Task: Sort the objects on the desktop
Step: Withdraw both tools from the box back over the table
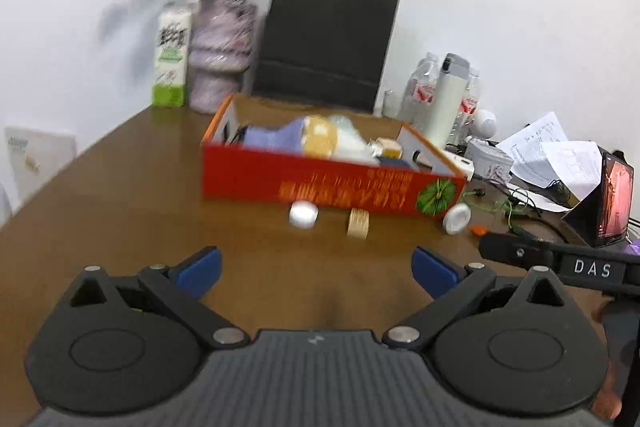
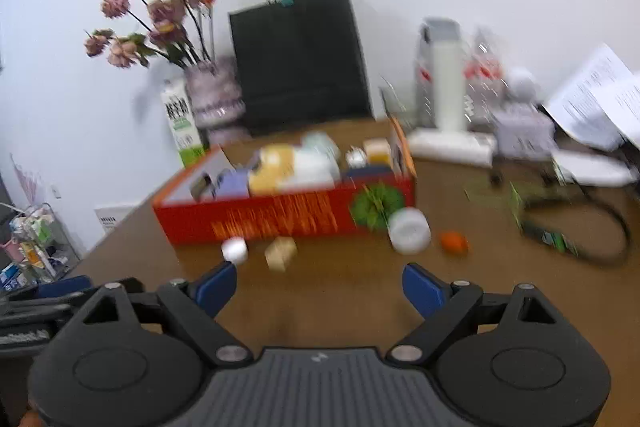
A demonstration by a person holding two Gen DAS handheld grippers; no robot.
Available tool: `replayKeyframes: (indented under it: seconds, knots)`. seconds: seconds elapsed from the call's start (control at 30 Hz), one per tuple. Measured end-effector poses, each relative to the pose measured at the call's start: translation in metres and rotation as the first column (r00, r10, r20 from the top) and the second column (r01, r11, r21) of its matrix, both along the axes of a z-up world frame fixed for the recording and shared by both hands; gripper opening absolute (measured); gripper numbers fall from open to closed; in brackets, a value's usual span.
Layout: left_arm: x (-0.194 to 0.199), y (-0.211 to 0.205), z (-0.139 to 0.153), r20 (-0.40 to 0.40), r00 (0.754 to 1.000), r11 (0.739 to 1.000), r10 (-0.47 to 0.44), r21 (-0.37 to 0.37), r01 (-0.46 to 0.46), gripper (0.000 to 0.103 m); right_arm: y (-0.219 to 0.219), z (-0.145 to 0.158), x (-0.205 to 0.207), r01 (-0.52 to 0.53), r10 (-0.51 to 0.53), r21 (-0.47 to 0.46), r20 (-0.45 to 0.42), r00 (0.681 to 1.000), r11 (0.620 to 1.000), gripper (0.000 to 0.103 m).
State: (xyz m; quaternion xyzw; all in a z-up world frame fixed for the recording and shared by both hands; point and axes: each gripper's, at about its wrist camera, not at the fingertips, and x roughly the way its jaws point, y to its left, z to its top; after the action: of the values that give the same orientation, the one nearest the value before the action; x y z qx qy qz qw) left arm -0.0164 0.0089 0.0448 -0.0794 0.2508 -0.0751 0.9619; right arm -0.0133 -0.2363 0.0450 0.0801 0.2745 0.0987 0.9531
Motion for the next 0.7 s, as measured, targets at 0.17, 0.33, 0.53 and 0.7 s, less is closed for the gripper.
replayKeyframes:
  seconds: [0.17,0.33,0.53,0.7]
  knots:
    - [-0.041,0.000,-0.019,0.001,1.000,0.999,0.019,0.041,-0.019,0.103,0.001,-0.012,-0.041,-0.034,0.035,-0.054,0.021,0.999,0.998,0.090]
    - [-0.077,0.003,-0.023,0.058,0.998,0.992,0.030,0.118,-0.037,0.103,0.001,-0.017,-0.083,-0.061,0.065,-0.062,0.059,0.996,0.996,0.090]
    - [-0.073,0.008,-0.023,0.027,0.999,0.989,0.036,0.142,-0.040,0.103,0.002,-0.027,-0.092,-0.045,0.050,-0.108,0.048,0.998,0.993,0.091]
    - [-0.056,0.006,-0.028,-0.006,1.000,0.985,-0.009,0.170,0.010,0.103,0.004,-0.025,-0.077,-0.060,0.064,-0.098,0.040,0.997,0.993,0.089]
